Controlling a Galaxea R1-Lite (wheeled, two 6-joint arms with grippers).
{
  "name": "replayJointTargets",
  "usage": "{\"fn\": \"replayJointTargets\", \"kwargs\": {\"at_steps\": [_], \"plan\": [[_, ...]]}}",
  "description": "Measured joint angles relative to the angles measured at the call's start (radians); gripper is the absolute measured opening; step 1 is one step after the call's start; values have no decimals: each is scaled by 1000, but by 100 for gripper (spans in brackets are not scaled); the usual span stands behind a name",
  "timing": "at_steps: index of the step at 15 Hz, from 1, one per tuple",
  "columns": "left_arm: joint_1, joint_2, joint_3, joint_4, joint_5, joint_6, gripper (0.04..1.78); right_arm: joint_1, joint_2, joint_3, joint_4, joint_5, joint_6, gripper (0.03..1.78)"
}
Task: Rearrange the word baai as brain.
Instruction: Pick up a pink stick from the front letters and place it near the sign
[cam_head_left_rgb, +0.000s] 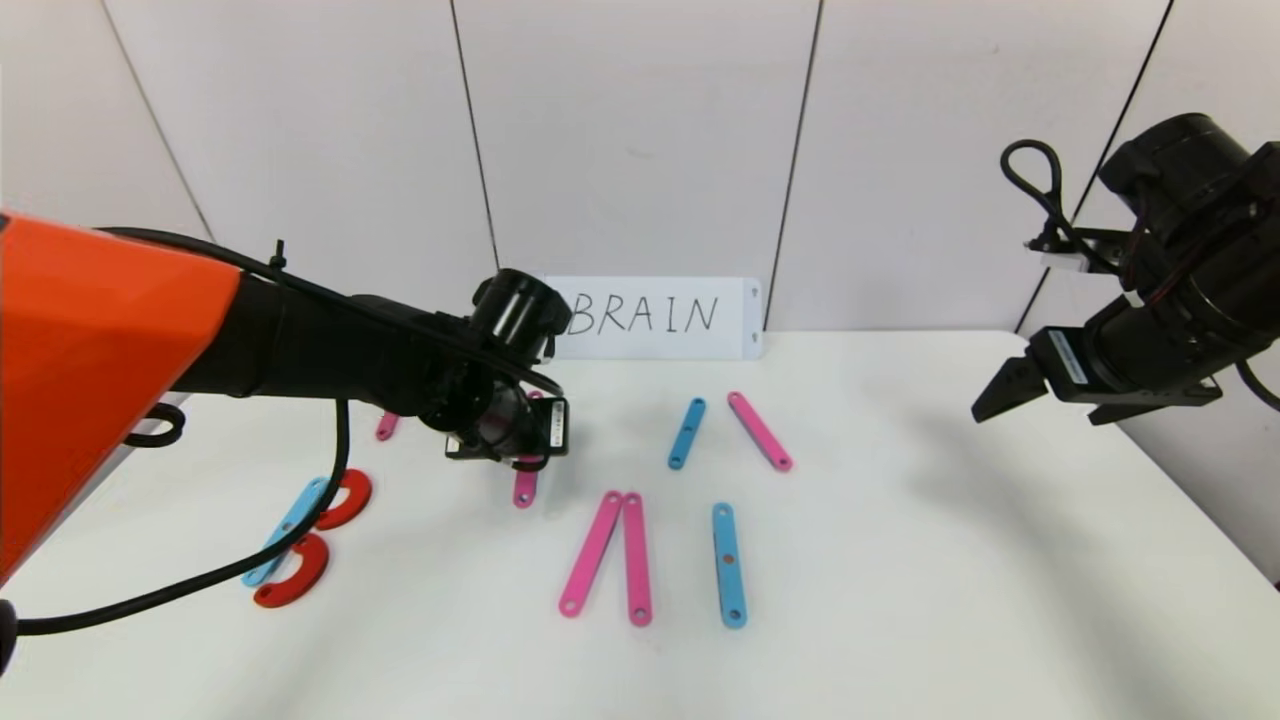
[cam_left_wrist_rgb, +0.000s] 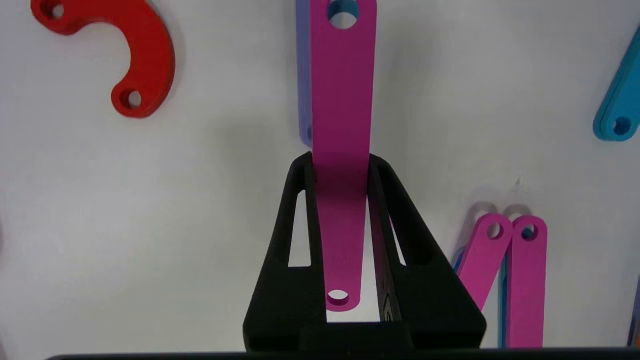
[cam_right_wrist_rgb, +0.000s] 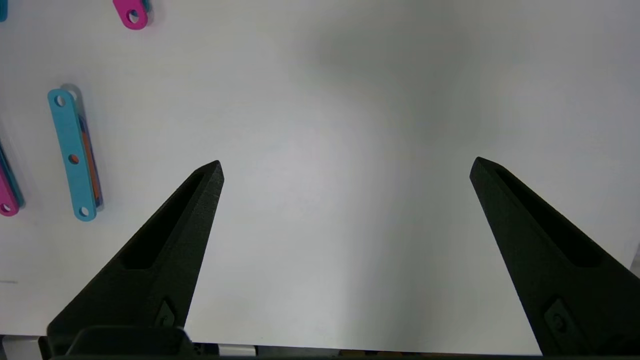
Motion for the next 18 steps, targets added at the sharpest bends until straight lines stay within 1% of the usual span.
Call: {"fn": "replayJointTargets", "kwargs": {"at_steps": [8,15,18], "plan": [[-10,160,-243,10,-4,54,30,-21,6,-5,-1,4,-1,172],[-42,269,-381,16,-4,73,30,-33,7,-8,-2,5,-1,172],[-57,294,-404,7,-4,73,30,-39,5,-9,-2,6,-2,172]]}}
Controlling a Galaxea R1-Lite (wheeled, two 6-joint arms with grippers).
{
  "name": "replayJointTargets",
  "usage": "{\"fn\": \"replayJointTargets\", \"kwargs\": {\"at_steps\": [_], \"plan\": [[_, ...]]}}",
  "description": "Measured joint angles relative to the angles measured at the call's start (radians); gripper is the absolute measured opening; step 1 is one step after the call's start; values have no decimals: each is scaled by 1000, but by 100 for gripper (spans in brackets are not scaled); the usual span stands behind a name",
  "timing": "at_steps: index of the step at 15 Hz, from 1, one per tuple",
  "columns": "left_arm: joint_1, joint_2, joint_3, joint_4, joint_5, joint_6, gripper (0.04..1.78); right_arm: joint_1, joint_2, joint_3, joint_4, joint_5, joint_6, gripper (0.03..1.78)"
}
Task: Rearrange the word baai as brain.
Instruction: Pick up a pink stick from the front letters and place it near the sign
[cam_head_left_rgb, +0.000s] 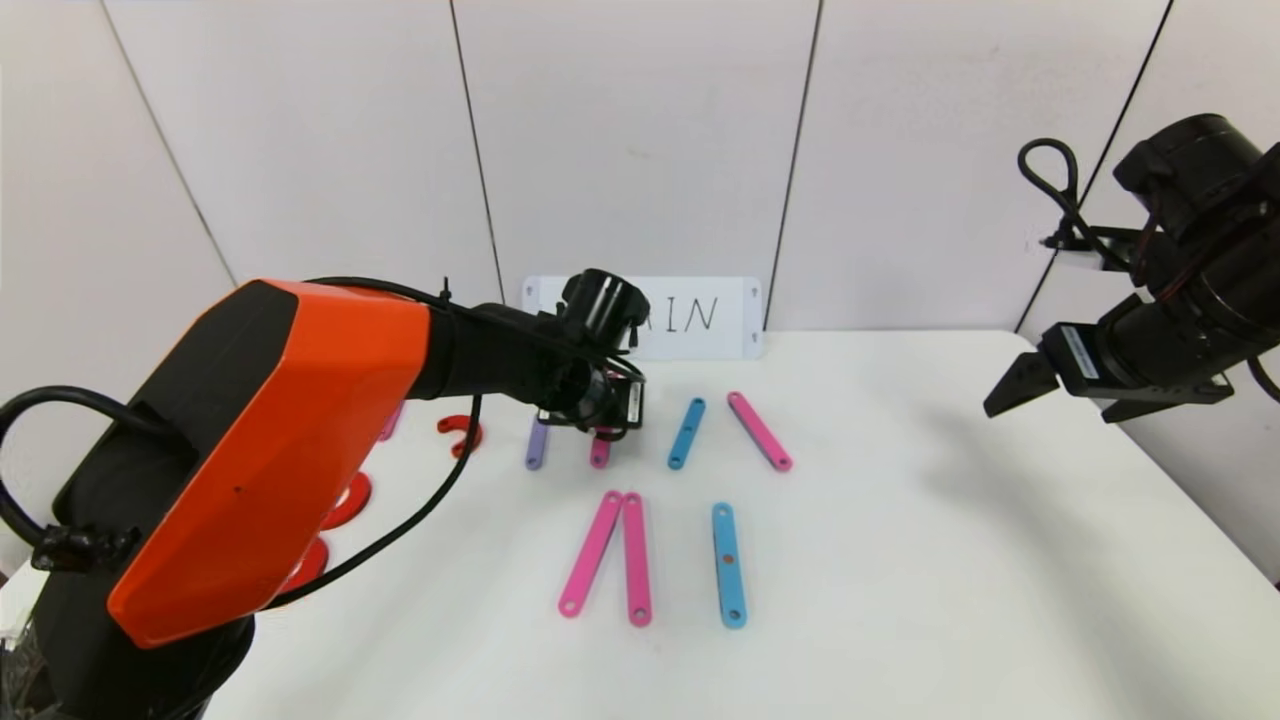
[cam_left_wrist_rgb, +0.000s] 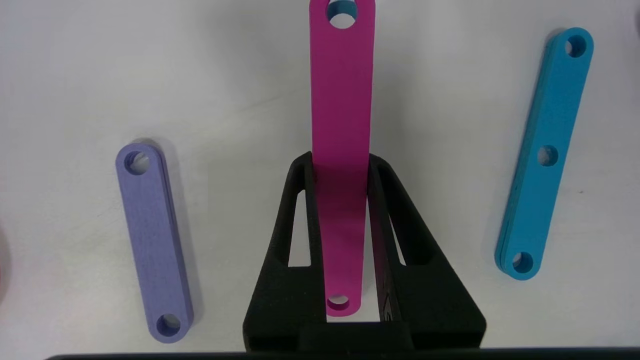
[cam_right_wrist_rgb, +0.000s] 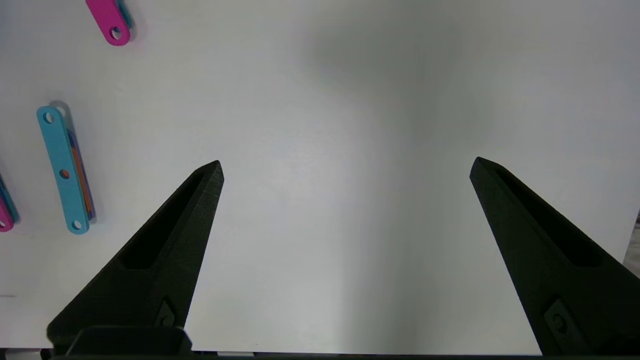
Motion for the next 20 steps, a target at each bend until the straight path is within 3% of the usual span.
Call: {"fn": "replayJointTargets", "kwargs": {"at_steps": [16,20], "plan": [[-59,52,-6,-29,10,-14,30,-5,-13,2,0,0,-2,172],[-59,60,-14,-51,15,-16,51,1,-14,5,0,0,-2,172]]}}
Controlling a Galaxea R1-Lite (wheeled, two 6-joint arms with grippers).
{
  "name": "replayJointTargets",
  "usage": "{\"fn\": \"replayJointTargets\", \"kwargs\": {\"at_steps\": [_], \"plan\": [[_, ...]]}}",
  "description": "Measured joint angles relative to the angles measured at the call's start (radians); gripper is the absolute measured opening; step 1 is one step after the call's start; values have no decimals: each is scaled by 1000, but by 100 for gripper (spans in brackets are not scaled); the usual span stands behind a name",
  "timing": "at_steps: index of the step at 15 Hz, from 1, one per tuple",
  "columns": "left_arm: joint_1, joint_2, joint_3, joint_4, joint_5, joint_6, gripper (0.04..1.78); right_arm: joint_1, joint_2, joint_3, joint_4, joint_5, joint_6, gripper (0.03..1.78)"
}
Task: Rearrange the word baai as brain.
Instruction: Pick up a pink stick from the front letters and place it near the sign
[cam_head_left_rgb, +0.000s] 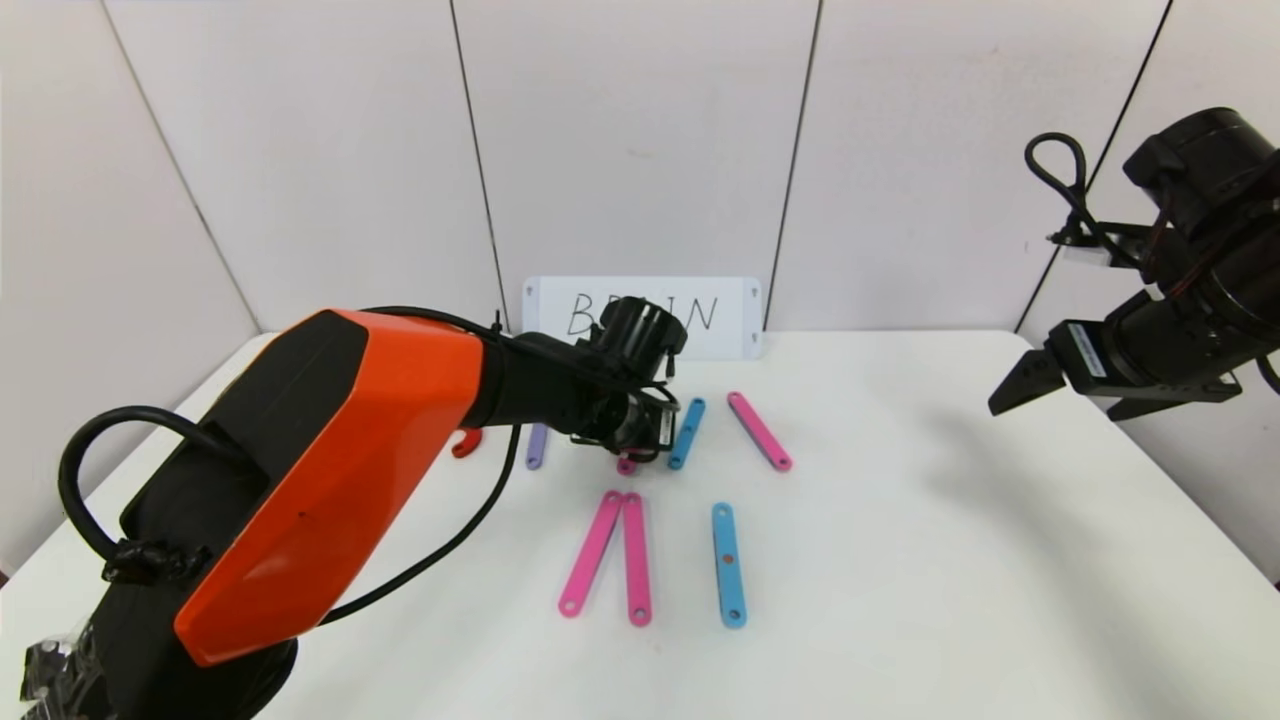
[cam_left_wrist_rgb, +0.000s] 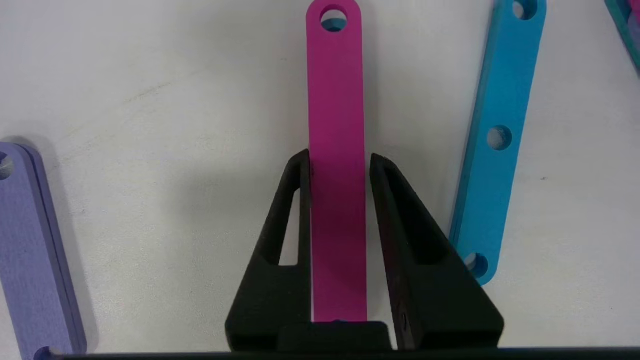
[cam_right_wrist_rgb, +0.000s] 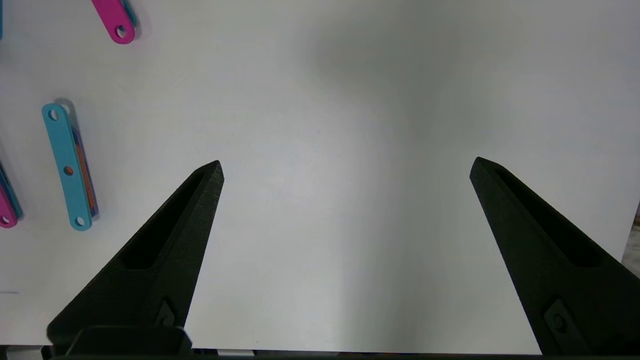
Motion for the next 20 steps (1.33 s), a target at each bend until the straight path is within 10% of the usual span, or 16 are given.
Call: {"fn": "replayJointTargets", "kwargs": {"at_steps": [8,20], "plan": [[3,12,-1,-66,24,2,164,8,0,4,0,0,0,172],[-13,8,2,-64,21,-38,174,7,-1,3,0,0,0,172]]}}
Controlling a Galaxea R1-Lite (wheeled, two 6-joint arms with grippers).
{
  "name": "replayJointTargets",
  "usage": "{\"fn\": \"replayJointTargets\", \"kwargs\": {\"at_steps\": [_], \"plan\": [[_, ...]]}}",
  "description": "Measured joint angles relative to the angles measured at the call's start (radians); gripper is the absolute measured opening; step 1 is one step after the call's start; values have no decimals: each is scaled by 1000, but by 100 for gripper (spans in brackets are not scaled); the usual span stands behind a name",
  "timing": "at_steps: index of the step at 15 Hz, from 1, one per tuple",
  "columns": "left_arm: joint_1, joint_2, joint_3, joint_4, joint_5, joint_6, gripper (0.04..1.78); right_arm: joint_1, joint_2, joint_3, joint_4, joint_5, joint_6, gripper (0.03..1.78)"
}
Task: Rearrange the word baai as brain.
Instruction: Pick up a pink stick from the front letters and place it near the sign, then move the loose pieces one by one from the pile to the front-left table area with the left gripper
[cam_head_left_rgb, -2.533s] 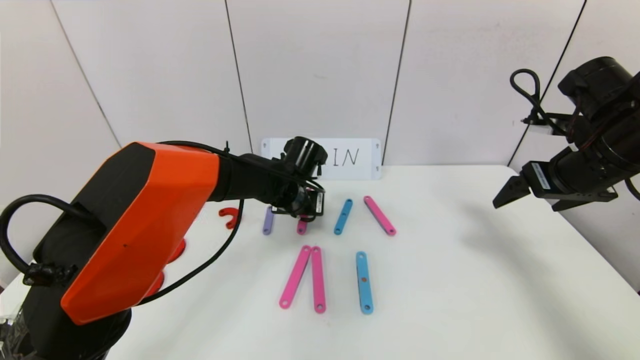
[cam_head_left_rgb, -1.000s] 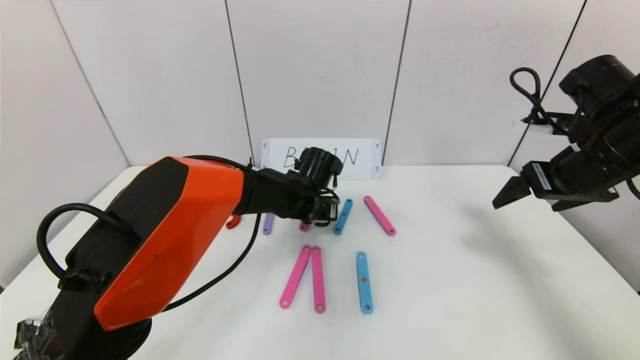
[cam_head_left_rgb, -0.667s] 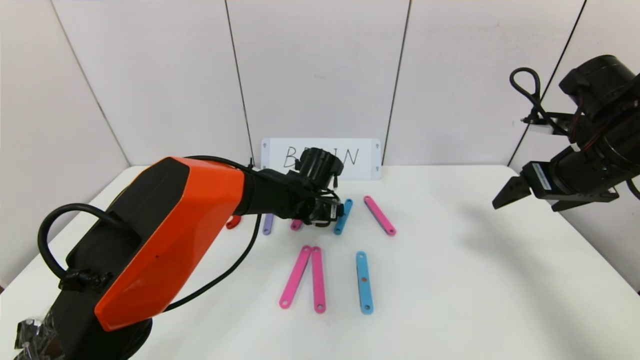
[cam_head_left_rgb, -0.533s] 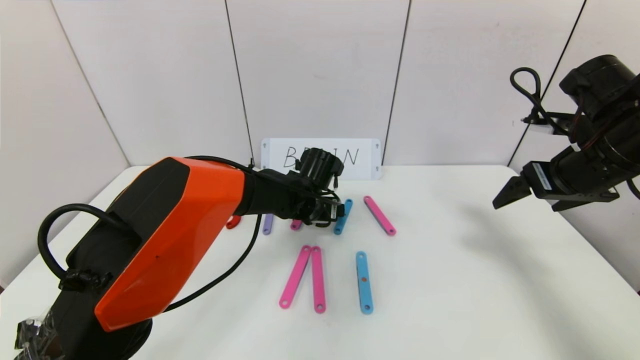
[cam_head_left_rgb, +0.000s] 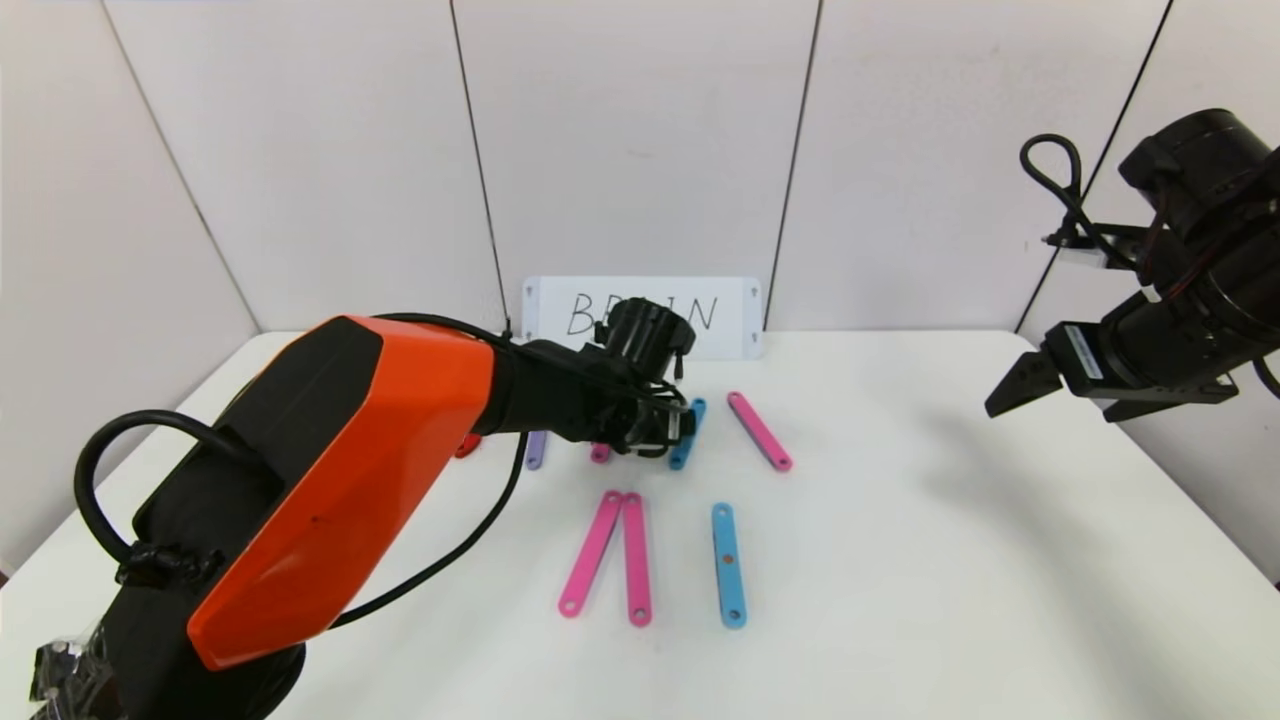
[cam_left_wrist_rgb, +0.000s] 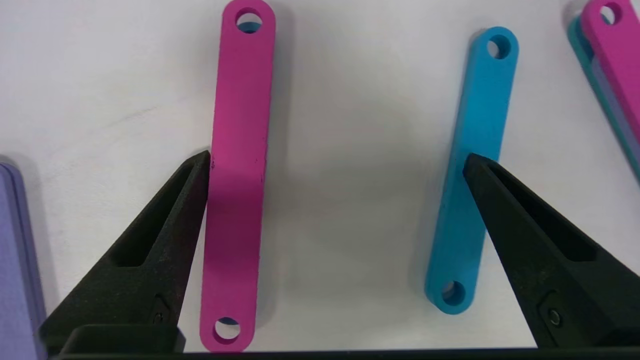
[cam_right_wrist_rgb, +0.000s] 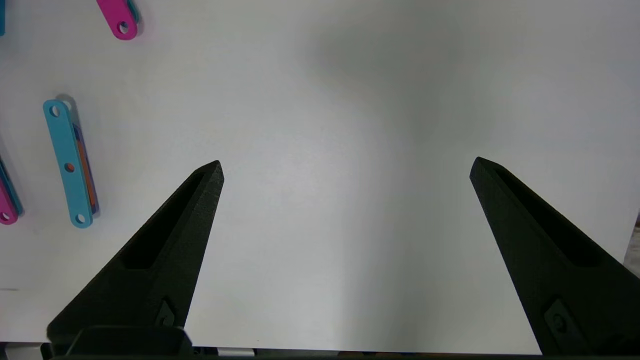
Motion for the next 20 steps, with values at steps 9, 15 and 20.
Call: {"fn": "replayJointTargets", "kwargs": {"at_steps": [9,15,20], "plan": [[21,-50,-6,-2,13,-4,174,7,2,6,0,0,0,172],[115,-164,63,64,71,14,174,7,3,5,-7,0,0,172],[312,-324,270,80,90,54,174,12,5,7,-7,-2,0,172]]}}
